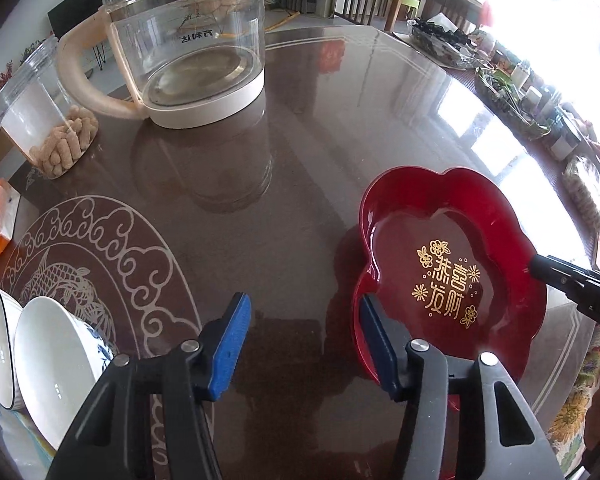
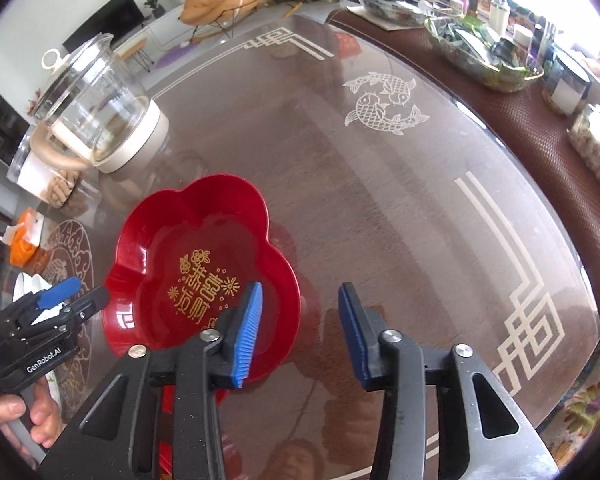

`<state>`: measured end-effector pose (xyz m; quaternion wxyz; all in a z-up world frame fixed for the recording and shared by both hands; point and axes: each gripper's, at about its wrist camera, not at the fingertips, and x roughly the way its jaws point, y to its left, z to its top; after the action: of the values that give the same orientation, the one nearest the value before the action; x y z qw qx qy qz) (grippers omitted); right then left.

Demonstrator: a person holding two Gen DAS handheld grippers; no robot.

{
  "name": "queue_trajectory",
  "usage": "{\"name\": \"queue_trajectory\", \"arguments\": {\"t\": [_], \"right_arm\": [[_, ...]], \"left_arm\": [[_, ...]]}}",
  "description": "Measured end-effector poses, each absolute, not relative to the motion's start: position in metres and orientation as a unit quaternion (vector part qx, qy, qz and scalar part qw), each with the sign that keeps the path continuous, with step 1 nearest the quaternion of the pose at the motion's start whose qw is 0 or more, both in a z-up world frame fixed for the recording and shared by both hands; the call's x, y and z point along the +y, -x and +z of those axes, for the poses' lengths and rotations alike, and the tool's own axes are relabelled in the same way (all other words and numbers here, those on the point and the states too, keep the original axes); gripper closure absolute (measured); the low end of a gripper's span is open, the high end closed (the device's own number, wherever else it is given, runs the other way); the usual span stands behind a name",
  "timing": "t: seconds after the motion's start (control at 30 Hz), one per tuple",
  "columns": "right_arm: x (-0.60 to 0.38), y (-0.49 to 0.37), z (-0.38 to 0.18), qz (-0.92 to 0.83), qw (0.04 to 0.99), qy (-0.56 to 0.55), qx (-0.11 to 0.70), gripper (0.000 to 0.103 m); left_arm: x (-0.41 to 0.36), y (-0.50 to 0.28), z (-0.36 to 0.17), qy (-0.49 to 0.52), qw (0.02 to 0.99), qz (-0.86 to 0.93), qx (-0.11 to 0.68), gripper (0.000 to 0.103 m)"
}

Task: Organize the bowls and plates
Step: 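Lower the right gripper around the third red plate's rim, then close the right gripper on the red plate rim and lift it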

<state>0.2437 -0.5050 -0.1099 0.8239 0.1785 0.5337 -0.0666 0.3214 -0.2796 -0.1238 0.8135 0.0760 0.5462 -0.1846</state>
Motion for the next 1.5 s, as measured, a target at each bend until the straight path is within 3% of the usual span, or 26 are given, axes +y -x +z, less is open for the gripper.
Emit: {"name": "queue_trajectory", "arguments": {"t": [0.07,0.1,0.13,0.17,0.27,0.57,0.93,1.17,1.5], "right_arm": [[-0.503,-0.246,-0.115,-0.067,0.824,-0.179,0.534,0.064],[-0.502,-0.248,-0.118,-0.067,0.824,-0.178,0.534,0.070],[-0.502,-0.248,-0.121,-0.066,0.823,-0.177,0.535,0.085],[-0.501,-0.249,-0.123,-0.066,0.821,-0.178,0.538,0.092],[-0.498,-0.244,-0.121,-0.066,0.827,-0.180,0.529,0.094],[-0.477,-0.207,-0.066,-0.050,0.859,-0.164,0.482,0.095],[-0.420,-0.115,0.005,-0.029,0.893,-0.157,0.420,0.095],[-0.385,-0.070,0.002,-0.029,0.898,-0.148,0.414,0.095],[-0.369,-0.042,-0.047,-0.049,0.883,-0.153,0.442,0.094]], "left_arm": [[-0.281,-0.322,-0.127,-0.068,0.810,-0.193,0.550,0.058],[-0.282,-0.322,-0.128,-0.065,0.809,-0.198,0.550,0.060],[-0.283,-0.321,-0.128,-0.064,0.809,-0.203,0.548,0.069],[-0.285,-0.319,-0.127,-0.065,0.810,-0.210,0.544,0.078],[-0.292,-0.312,-0.122,-0.080,0.816,-0.219,0.528,0.091],[-0.268,-0.284,-0.073,-0.051,0.839,-0.237,0.487,0.092],[-0.203,-0.179,-0.005,-0.051,0.874,-0.249,0.413,0.092],[-0.174,-0.130,-0.017,-0.057,0.878,-0.245,0.408,0.092],[-0.168,-0.111,-0.061,-0.064,0.867,-0.243,0.430,0.092]]}}
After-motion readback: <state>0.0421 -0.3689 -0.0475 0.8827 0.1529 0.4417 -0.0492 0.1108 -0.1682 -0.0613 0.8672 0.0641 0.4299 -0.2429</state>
